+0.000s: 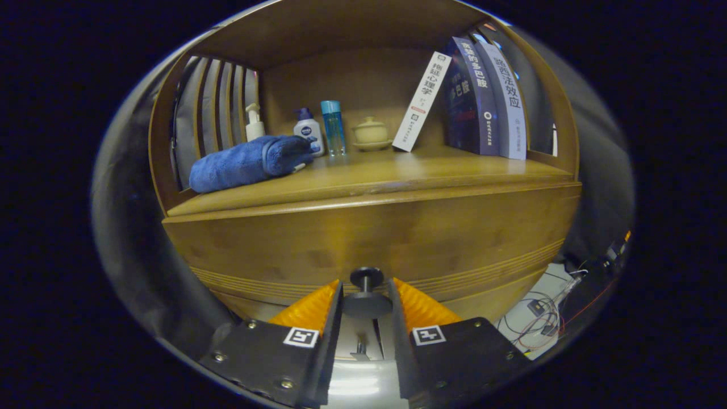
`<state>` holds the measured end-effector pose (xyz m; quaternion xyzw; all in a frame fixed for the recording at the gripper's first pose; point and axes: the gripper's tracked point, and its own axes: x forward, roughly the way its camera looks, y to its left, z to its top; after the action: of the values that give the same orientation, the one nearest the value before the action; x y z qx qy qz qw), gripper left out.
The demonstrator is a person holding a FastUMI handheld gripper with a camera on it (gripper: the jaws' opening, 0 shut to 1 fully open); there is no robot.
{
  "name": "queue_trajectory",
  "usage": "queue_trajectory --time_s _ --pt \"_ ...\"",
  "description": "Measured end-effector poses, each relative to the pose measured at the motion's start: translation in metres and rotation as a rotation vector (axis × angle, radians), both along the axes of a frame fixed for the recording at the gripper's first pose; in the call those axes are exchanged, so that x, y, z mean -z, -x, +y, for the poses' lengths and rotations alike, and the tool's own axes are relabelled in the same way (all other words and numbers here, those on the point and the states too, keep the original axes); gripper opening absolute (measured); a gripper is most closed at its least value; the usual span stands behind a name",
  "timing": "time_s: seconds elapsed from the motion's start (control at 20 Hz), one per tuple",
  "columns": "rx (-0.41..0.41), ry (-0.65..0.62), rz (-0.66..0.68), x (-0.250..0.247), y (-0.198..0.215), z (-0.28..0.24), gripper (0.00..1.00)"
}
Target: Pull open the drawer, take out the items inside it, and place them on the countertop above the cabinet.
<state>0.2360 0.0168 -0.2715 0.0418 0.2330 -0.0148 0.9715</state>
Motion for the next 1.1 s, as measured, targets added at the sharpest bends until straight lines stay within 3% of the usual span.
queue_trajectory --time_s 0.3,0.4,1.1 --pt "0.03 -0.018 -0.025 -0.001 0.001 0.002 0.37" --pt "0.02 -0.013 -0.015 0.0 0.001 0.001 0.3" --pt "0.073 -0.048 -0.051 -0.008 0.065 0.004 0.3"
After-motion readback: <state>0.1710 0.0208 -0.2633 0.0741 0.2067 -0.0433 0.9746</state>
